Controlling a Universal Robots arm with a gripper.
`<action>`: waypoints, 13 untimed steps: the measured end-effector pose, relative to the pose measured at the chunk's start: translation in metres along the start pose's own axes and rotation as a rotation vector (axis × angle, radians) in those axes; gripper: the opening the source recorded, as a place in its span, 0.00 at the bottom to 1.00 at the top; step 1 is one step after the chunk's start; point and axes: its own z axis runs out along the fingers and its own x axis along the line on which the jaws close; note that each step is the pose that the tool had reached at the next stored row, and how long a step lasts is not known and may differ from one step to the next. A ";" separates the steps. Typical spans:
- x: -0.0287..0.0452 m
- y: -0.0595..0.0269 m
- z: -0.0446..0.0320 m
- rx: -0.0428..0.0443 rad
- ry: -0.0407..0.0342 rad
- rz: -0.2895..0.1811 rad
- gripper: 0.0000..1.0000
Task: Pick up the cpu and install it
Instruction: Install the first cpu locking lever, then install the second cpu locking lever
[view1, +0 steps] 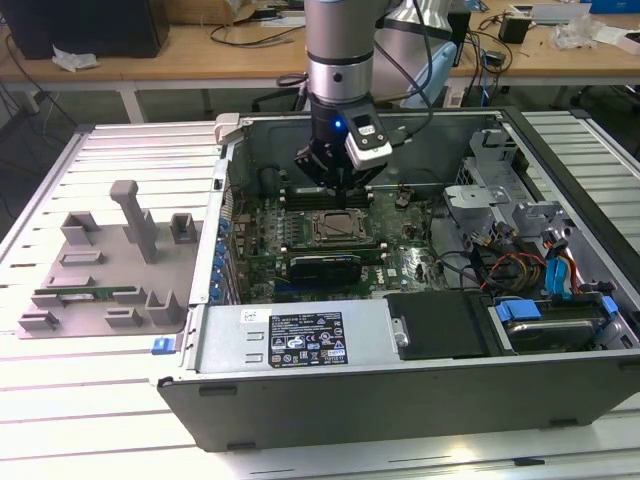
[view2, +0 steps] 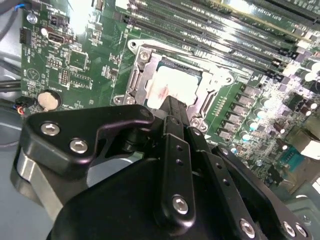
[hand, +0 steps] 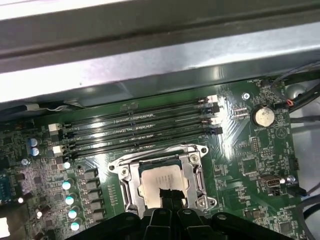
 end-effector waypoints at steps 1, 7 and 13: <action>-0.0002 -0.0004 -0.0017 0.0001 0.0000 0.000 0.11; -0.0016 -0.0050 -0.0033 0.0000 -0.0001 0.000 0.11; -0.0018 -0.0058 -0.0033 0.0001 0.0000 0.000 0.11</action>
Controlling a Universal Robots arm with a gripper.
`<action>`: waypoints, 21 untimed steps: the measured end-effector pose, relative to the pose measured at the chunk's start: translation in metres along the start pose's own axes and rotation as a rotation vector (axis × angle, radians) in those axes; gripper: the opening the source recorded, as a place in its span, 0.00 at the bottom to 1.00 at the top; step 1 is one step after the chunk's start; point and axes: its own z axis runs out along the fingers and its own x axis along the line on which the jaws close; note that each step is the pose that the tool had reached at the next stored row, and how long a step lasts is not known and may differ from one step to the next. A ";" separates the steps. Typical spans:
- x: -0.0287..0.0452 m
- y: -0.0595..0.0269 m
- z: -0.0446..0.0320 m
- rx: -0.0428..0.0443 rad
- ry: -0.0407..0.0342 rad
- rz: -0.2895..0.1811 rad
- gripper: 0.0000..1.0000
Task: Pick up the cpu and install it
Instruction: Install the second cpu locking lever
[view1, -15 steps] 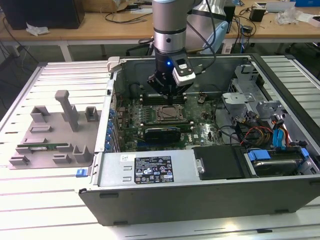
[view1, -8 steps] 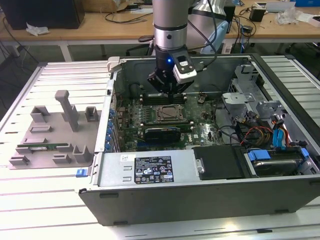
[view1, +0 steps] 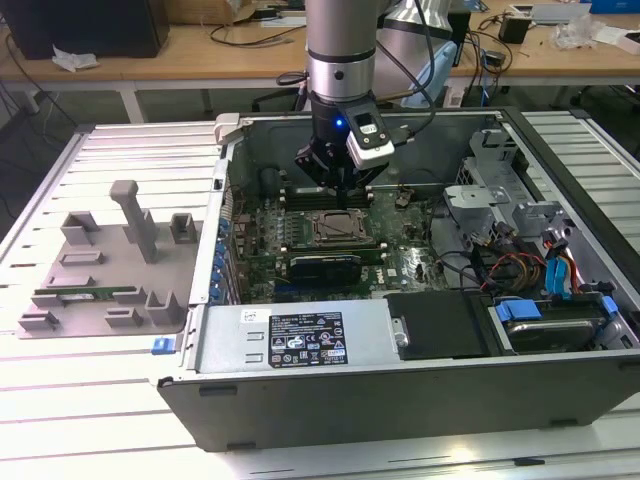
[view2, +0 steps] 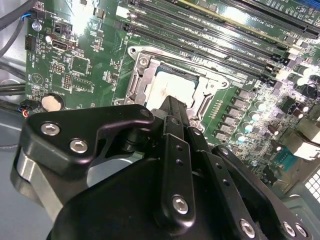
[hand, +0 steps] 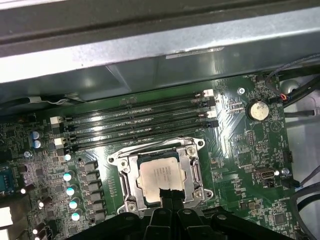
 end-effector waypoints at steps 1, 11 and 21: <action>0.0000 0.0000 0.0000 0.0000 0.0000 0.000 0.11; -0.0012 -0.0065 0.0003 0.0000 0.0000 0.000 0.11; -0.0048 -0.0252 0.0010 0.0001 0.0000 0.000 0.11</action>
